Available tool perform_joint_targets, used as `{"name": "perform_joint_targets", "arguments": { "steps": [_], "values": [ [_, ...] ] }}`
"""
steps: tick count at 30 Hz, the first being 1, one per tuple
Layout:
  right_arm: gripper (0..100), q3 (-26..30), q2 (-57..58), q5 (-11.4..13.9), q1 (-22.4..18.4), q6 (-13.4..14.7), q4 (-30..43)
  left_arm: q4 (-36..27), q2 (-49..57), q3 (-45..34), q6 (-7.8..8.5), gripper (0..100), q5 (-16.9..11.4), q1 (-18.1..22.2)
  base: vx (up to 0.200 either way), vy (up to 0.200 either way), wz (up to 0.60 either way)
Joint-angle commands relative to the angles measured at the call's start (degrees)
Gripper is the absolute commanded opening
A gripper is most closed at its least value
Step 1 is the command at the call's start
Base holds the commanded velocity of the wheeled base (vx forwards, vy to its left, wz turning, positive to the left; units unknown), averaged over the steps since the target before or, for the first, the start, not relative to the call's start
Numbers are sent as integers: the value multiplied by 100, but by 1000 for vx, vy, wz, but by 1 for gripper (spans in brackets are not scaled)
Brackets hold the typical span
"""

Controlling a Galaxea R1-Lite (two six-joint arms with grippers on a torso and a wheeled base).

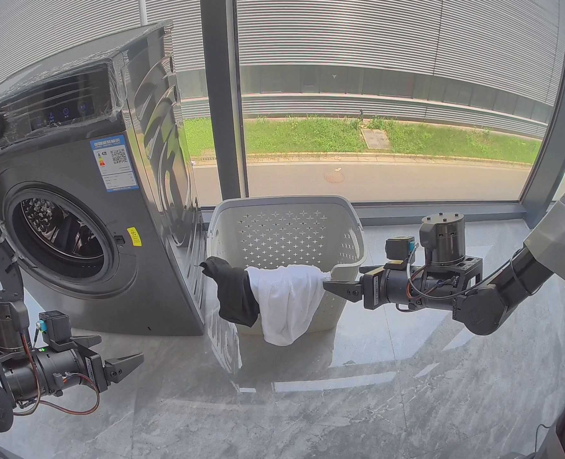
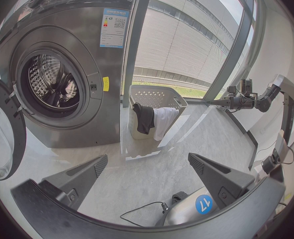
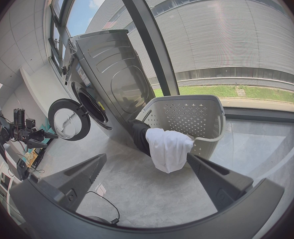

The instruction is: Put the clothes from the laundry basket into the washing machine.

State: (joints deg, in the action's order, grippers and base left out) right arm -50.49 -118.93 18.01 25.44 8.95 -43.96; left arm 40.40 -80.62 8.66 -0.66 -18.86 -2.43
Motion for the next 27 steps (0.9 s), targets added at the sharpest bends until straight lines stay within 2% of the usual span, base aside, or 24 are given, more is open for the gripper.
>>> {"name": "perform_joint_targets", "arguments": {
  "steps": [1,8,17,19,20,21,22,23,24,25,27],
  "values": [
    [100,31,-69,1,145,98,1,3,11,-31,4,100,5,-4,0,0,0],
    [100,110,-157,-8,427,265,1,-6,213,-180,31,100,14,-12,0,0,0],
    [100,66,-622,-219,479,274,1,-32,415,-277,-22,100,75,76,0,0,0],
    [100,13,-710,-219,479,274,1,-85,529,-444,-22,100,190,93,0,0,0],
    [100,4,-754,-219,479,274,1,-138,547,-496,-66,100,304,93,0,0,0],
    [100,4,-754,-219,479,274,1,-138,547,-496,-66,100,304,93,0,0,0],
    [100,-57,-851,-219,470,265,1,-243,529,-575,-163,100,488,84,0,0,0],
    [100,-66,-860,-219,470,265,1,-252,529,-575,-171,100,497,93,0,0,0],
    [100,-180,-956,-219,479,265,1,-349,521,-646,-312,100,559,93,0,0,0],
    [100,-259,-1009,-219,479,265,1,-384,538,-699,-382,100,559,84,0,0,0],
    [100,-426,-1106,-219,470,265,1,-410,556,-830,-444,100,568,84,0,0,0]
  ]
}}
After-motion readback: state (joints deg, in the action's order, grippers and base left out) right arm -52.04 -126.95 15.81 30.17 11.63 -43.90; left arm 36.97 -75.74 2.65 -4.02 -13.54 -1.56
